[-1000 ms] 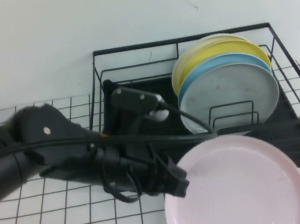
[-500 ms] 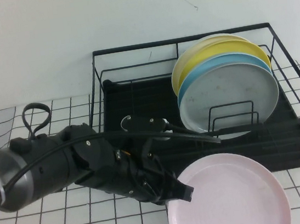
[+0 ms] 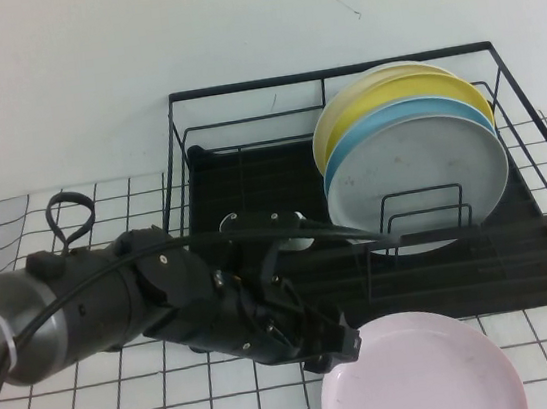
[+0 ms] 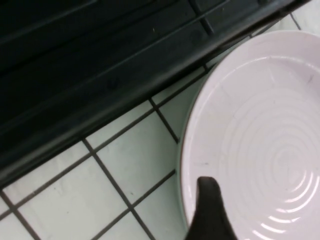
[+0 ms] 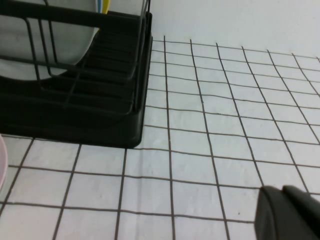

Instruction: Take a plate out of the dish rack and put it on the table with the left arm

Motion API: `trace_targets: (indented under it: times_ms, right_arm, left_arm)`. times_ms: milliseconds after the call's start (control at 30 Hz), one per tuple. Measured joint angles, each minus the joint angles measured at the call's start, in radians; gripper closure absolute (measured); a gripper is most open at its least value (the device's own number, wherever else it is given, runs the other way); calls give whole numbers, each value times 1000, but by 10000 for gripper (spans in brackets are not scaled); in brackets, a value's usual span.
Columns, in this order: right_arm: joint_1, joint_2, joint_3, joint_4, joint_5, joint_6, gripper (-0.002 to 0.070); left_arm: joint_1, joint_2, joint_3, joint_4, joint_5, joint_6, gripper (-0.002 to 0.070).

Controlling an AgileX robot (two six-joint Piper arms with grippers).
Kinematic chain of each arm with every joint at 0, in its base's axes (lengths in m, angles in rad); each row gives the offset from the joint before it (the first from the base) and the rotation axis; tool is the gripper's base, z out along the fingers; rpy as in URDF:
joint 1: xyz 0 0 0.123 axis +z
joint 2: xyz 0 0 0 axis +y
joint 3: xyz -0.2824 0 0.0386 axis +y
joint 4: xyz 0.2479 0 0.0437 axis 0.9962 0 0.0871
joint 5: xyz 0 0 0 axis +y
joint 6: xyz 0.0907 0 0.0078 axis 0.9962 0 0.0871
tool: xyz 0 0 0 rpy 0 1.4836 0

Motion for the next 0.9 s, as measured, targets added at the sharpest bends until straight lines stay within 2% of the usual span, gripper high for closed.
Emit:
trace_targets:
  times_ms: [167, 300, 400, 467, 567, 767, 900]
  right_arm:
    - [0, 0, 0, 0, 0, 0, 679]
    - [0, 0, 0, 0, 0, 0, 679]
    - [0, 0, 0, 0, 0, 0, 679]
    - [0, 0, 0, 0, 0, 0, 679]
    - [0, 0, 0, 0, 0, 0, 679]
    - [0, 0, 0, 0, 0, 0, 679]
    - [0, 0, 0, 0, 0, 0, 679]
  left_arm:
    - [0, -42, 0, -2, 5, -23, 319]
    - [0, -106, 0, -2, 10, -27, 462]
    - [0, -186, 0, 2, 14, -33, 601]
    - [0, -262, 0, 23, 12, -33, 644]
    - [0, -382, 0, 90, -9, -35, 665]
    - [0, -584, 0, 313, -43, -35, 673]
    - [0, -661, 0, 329, -43, -35, 674]
